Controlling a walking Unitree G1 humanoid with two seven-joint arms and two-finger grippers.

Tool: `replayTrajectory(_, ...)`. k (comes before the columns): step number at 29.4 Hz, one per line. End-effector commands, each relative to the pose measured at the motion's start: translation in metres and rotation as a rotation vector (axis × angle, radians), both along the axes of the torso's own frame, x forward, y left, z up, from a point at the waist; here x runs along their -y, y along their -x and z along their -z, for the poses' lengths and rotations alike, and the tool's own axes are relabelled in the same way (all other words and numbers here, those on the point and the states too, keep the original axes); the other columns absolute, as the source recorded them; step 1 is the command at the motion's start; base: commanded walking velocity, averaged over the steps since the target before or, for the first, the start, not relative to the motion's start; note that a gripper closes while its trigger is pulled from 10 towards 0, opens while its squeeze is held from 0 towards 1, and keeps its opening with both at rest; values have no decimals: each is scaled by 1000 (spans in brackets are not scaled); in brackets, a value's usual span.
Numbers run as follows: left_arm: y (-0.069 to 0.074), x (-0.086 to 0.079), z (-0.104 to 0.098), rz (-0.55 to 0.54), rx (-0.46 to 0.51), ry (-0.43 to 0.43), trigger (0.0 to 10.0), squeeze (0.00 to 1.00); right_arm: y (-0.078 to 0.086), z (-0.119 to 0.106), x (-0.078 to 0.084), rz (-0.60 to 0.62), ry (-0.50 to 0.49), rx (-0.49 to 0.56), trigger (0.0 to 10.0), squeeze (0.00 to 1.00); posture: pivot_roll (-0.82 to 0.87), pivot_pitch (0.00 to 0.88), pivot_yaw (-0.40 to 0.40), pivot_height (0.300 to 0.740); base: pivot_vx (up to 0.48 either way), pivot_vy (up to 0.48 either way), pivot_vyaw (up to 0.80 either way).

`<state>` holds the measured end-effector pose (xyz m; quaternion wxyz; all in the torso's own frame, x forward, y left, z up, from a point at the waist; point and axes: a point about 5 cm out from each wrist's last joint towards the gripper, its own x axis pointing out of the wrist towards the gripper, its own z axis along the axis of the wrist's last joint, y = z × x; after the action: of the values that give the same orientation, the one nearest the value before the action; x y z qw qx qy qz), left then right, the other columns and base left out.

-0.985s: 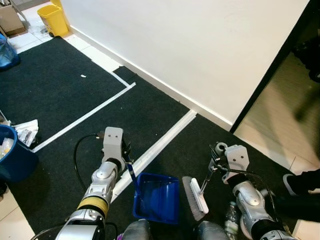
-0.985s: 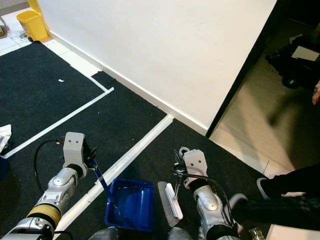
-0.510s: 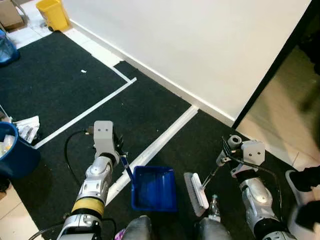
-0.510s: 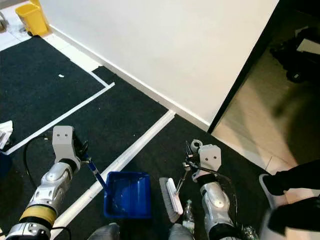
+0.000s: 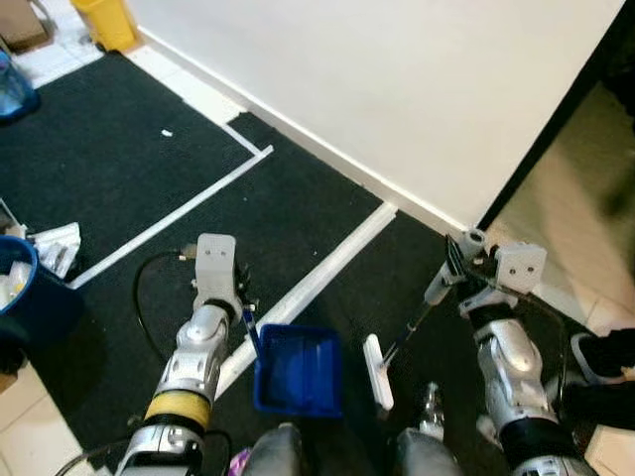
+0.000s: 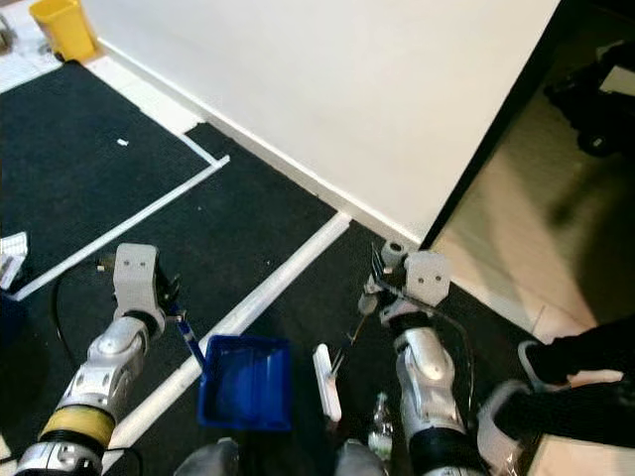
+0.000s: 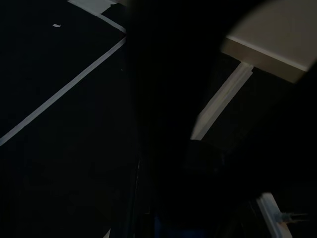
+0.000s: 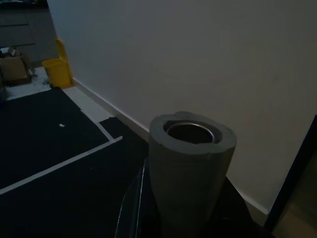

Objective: Sweep floor

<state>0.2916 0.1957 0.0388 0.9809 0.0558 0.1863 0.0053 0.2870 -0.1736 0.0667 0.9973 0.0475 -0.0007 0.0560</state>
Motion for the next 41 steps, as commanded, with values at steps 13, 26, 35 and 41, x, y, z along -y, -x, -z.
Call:
replayTrajectory(13, -3, 27, -4, 47, -13, 72, 10000, 0, -11, -68, 41, 221, 175, 162, 10000, 0, -30, 34, 14, 740, 0, 0, 0)
replayTrajectory(26, -12, 64, -23, 230, 58, 154, 10000, 0, 5, -61, 91, 436, 306, 50, 10000, 0, -56, 42, 33, 740, 0, 0, 0)
replayTrajectory(35, -19, 84, -7, 303, 8, 17, 10000, 0, 12, -34, 102, 430, 355, -29, 10000, 0, -65, 84, 44, 740, 0, 0, 0)
replayTrajectory(41, -22, 81, -2, 273, -35, 15, 10000, 0, 15, -16, 98, 376, 361, -100, 10000, 0, -57, 108, 44, 740, 0, 0, 0)
